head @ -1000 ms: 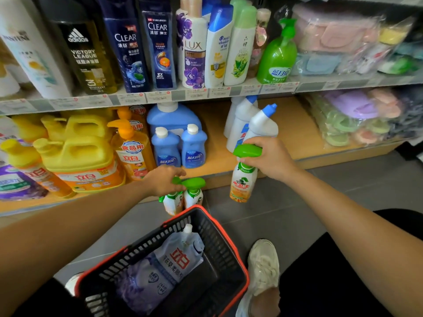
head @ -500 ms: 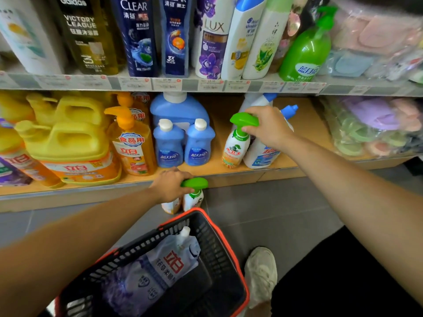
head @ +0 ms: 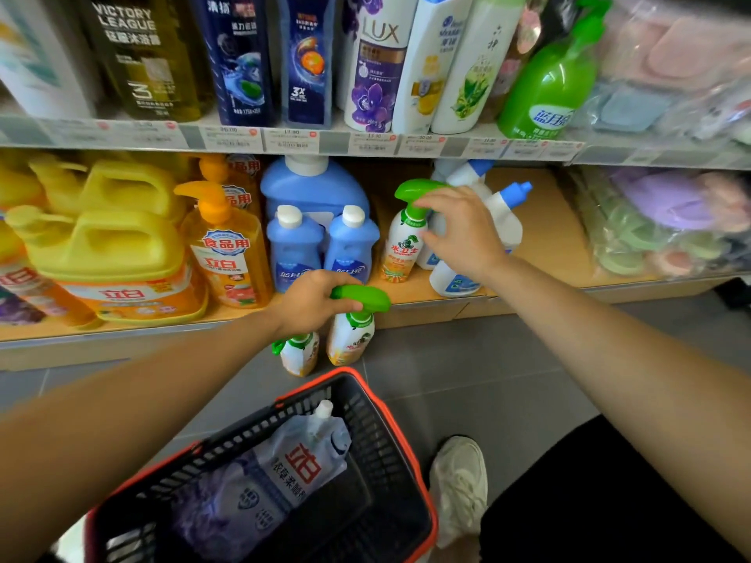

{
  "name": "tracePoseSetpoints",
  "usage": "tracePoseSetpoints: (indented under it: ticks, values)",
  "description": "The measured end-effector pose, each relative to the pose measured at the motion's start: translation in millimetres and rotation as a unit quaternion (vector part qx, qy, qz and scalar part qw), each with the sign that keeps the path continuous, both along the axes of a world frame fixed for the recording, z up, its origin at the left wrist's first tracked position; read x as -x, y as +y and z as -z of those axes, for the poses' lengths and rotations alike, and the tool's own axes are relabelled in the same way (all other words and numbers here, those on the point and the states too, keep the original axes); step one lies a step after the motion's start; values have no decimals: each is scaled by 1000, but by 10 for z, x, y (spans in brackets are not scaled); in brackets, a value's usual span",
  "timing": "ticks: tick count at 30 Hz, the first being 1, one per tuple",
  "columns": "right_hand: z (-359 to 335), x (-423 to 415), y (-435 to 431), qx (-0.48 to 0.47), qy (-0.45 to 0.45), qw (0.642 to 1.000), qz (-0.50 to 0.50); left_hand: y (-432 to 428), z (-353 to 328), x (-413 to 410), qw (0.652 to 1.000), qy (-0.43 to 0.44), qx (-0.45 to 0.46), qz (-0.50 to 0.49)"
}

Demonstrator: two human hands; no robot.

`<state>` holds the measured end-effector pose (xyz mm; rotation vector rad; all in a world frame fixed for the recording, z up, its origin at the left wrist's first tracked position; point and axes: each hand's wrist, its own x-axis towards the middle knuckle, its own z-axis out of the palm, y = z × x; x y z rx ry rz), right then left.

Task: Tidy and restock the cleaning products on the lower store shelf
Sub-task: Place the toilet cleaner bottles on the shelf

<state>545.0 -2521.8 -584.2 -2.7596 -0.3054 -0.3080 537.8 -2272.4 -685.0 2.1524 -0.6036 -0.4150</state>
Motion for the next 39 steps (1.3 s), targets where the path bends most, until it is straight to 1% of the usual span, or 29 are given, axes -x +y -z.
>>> tracePoseSetpoints:
  ticks: [1,3,4,5,8,10,12,15,17,19,22,24,26,27,29,31,34,37,39]
  values:
    - [29,106,32,-34,35,999,-11,-7,-60,-7,1000,-2,11,-8]
    - [97,308,96,-87,136,986,-35,-21,-193,-10,999,-4,36,-19]
    - [131,389,126,-98,175,979,-46,-30,-259,-5,998,-6,51,-21]
    - [161,446,150,-99,189,975,-57,-44,-323,2,998,-8,66,-22]
    - [197,526,217,-105,169,978,-59,-96,-494,50,994,-7,107,-24]
    - [166,540,249,-121,154,980,-47,-129,-578,78,992,-11,122,-20]
    - [121,538,274,-127,154,978,-57,-144,-637,110,991,-16,130,-18]
    - [46,517,302,-105,164,978,-72,-86,-657,119,991,-19,131,-2]
    - [-12,492,292,-91,161,981,-57,18,-617,74,992,-19,125,-5]
    - [-90,456,232,-93,150,984,-33,161,-518,13,995,-14,94,-34]
    - [-244,375,107,-105,140,985,-13,387,-291,-39,997,-45,-26,-62]
    - [-328,300,33,-103,135,985,-12,517,-138,-55,993,-49,-109,-23]
    - [-370,213,-4,-89,126,988,-14,608,-30,-65,982,-31,-186,34]
    - [-374,170,-16,-77,120,990,-14,637,10,-66,975,-25,-214,54]
    - [-357,90,-38,-63,115,991,-8,668,79,-48,969,-12,-236,67]
    - [-308,28,-60,-62,119,991,-2,676,146,-16,971,4,-231,64]
    - [-207,-34,-81,-49,131,990,-12,697,221,6,975,29,-217,23]
    - [-162,-85,-110,21,96,995,4,666,268,60,981,124,-132,-69]
    - [-186,-87,-112,82,75,994,20,628,283,113,973,179,-75,-124]
